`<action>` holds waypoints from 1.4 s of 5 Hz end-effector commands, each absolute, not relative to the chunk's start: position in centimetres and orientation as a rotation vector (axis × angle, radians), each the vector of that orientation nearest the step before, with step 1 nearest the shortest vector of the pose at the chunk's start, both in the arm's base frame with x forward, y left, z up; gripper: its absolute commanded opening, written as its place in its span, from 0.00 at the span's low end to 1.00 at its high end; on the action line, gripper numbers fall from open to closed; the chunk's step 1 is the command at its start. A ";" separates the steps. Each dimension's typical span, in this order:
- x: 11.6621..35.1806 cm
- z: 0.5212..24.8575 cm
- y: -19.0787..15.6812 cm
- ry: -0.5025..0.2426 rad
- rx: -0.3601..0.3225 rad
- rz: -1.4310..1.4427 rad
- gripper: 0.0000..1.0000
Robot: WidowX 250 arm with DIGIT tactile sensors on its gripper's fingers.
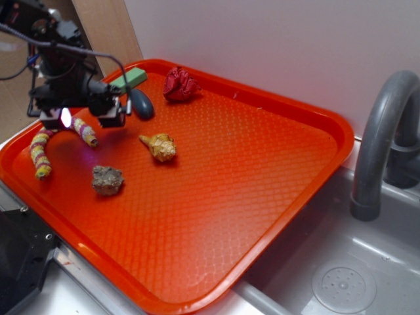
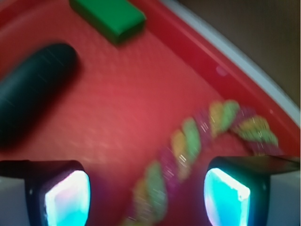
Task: Grab the multicolored rope.
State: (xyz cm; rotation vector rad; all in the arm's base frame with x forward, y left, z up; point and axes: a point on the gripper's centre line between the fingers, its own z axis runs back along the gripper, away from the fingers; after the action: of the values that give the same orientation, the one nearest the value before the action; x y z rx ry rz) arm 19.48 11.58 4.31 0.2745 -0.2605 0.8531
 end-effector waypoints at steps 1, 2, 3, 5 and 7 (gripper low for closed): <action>18.7 2.6 11.7 -0.309 0.161 0.799 1.00; 19.8 1.1 11.3 -0.384 0.097 0.734 0.00; 19.7 1.4 11.3 -0.447 0.110 0.677 0.00; 19.7 4.4 11.4 -0.419 0.226 0.541 0.00; 21.8 13.0 8.2 -0.296 0.291 0.422 0.00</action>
State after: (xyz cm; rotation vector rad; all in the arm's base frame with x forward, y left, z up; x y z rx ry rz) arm 21.45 7.47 11.17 0.2915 -0.2392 0.4358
